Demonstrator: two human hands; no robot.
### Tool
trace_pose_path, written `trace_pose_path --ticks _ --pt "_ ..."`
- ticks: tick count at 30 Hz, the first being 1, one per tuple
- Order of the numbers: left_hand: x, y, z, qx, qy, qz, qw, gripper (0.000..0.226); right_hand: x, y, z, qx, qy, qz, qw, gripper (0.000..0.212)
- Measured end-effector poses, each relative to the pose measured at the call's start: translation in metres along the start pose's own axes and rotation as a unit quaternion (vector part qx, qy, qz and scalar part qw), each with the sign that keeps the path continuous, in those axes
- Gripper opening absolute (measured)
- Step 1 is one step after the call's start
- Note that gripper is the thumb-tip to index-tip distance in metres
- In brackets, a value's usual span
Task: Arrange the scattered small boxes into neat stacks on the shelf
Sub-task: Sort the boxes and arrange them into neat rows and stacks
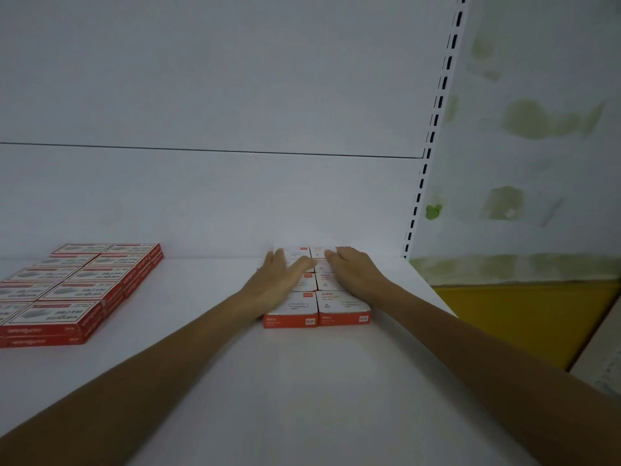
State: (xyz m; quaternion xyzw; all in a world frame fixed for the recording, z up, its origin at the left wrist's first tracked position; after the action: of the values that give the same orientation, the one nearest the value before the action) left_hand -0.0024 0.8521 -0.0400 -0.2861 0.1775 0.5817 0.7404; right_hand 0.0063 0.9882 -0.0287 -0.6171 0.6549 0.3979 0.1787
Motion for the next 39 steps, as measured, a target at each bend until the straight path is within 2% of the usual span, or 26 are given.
trace_pose_path --ticks 3,5,6,10,11,13,20,27,30,33,39 --pt "-0.005 -0.01 -0.002 0.009 -0.032 -0.021 0.999 0.059 -0.004 -0.003 0.003 0.01 0.018 0.016 1.0 0.039" --pt "-0.007 -0.019 -0.01 0.04 -0.028 -0.033 0.998 0.039 -0.008 -0.008 0.009 0.022 0.04 0.03 0.999 0.035" --pt "-0.006 -0.028 -0.012 0.063 -0.018 -0.04 0.997 0.038 -0.009 -0.012 0.011 0.028 0.051 0.032 0.998 0.033" --pt "0.005 -0.031 -0.022 0.124 0.086 -0.008 0.989 0.101 -0.004 -0.025 0.011 0.04 0.101 0.028 0.994 0.025" --pt "0.008 -0.026 -0.023 0.117 0.104 -0.002 0.988 0.114 -0.003 -0.026 0.009 0.041 0.103 0.029 0.993 0.024" --pt "0.011 -0.023 -0.023 0.079 0.136 0.01 0.987 0.125 -0.002 -0.027 0.005 0.038 0.091 0.029 0.995 0.023" --pt "0.011 -0.02 -0.024 0.083 0.105 0.021 0.991 0.12 -0.002 -0.027 0.001 0.038 0.055 0.026 0.997 0.02" --pt "0.01 -0.027 -0.02 0.067 0.124 0.023 0.99 0.121 -0.002 -0.026 -0.001 0.04 0.038 0.018 0.998 0.018" --pt "0.009 -0.03 -0.019 0.063 0.123 0.01 0.99 0.123 -0.002 -0.026 -0.003 0.044 0.036 0.014 0.998 0.026" --pt "0.005 -0.03 -0.016 0.038 0.07 0.02 0.997 0.123 -0.005 -0.027 -0.005 0.044 0.051 0.013 0.998 0.035" --pt "0.008 -0.032 -0.011 0.037 0.086 0.011 0.995 0.108 -0.005 -0.026 -0.008 0.035 0.042 -0.02 0.998 0.034"
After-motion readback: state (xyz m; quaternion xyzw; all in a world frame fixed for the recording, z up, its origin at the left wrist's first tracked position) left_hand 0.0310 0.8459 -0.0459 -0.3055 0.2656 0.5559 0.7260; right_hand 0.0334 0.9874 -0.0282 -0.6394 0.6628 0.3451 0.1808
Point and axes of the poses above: each hand's wrist, its own y-axis towards the middle knuckle, its own x-axis out of the palm, z = x × y, the point moved 6 cm from there along y, towards the middle knuckle, and after that the axes turned 14 degrees about -x, right-handed, at the moved point
